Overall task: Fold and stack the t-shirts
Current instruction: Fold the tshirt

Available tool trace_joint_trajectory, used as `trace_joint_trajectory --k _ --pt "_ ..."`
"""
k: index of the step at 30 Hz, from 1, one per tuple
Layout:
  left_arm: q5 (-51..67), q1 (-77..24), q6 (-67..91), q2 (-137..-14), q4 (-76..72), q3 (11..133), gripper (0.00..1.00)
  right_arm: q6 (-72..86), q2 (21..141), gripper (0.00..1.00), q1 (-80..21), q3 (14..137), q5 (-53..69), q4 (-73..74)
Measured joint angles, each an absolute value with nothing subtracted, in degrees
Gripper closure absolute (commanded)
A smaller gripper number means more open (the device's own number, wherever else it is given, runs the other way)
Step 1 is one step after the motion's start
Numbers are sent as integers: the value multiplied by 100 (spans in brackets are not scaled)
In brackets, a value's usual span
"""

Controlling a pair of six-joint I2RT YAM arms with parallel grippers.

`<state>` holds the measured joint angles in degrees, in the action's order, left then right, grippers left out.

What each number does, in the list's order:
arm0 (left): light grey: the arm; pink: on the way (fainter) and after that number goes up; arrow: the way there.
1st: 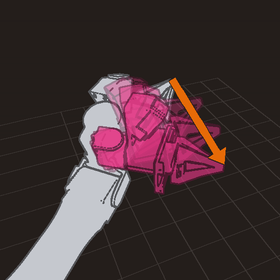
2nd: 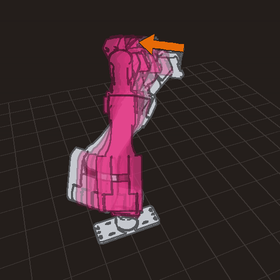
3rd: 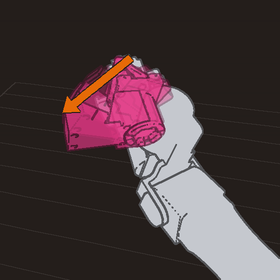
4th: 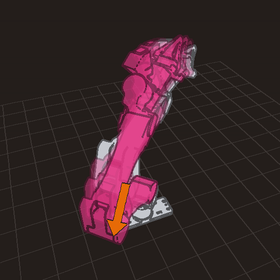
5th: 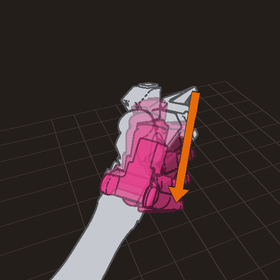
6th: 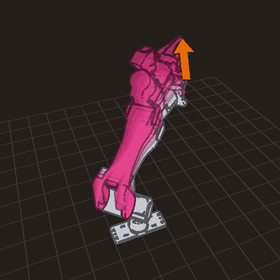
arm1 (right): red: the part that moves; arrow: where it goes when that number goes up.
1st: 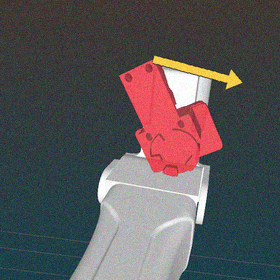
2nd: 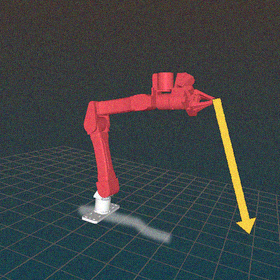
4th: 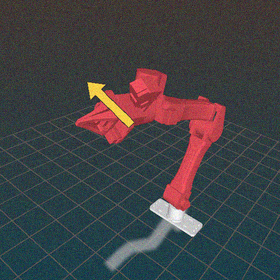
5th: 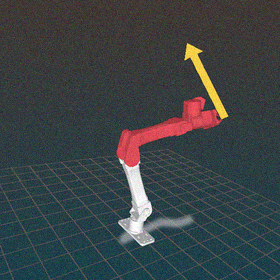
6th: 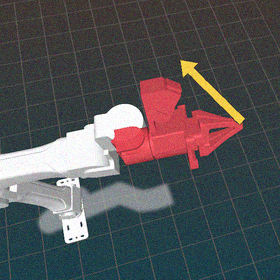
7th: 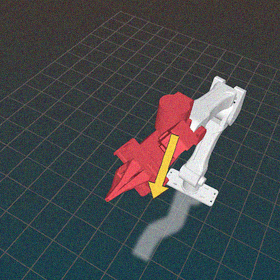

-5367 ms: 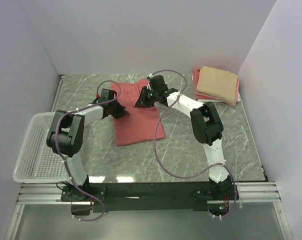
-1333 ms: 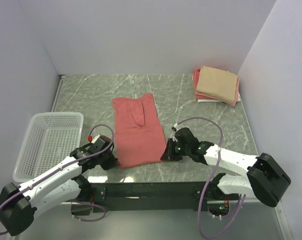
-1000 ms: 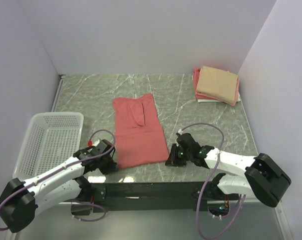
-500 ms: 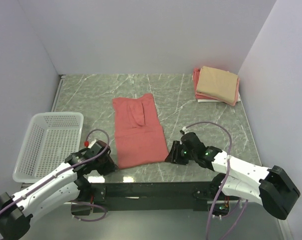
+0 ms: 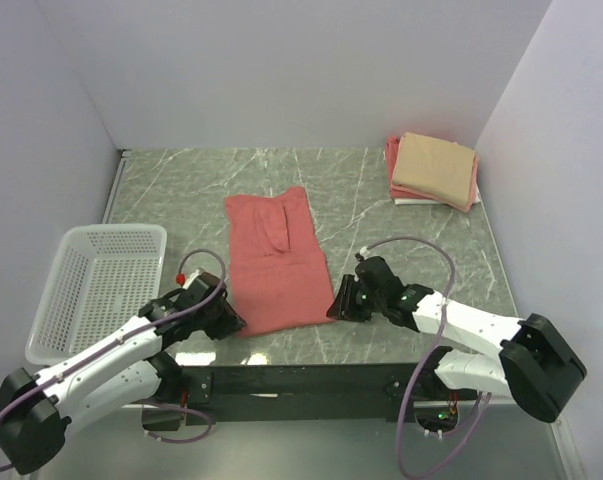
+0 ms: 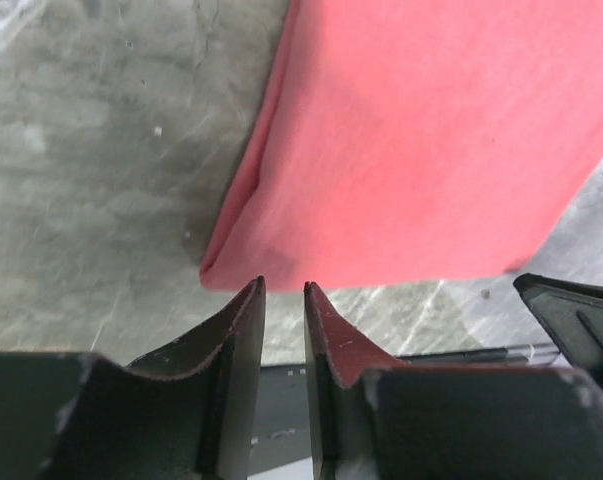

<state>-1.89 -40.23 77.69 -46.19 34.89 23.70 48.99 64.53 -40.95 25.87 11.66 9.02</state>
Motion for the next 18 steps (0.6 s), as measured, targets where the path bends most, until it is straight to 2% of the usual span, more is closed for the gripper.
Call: trace_joint_trajectory --k 9,15,18 --pt "-220 -4021 7841 -5238 2904 2001 80 4899 6987 66 -4060 2410 1168 576" --pt "-185 -4023 7870 -5013 2864 1896 77 4856 6801 66 -4016 2351 1155 642" --pt "-231 -4023 7850 -4805 3153 1933 72 4825 6670 65 -3972 2351 1129 781"
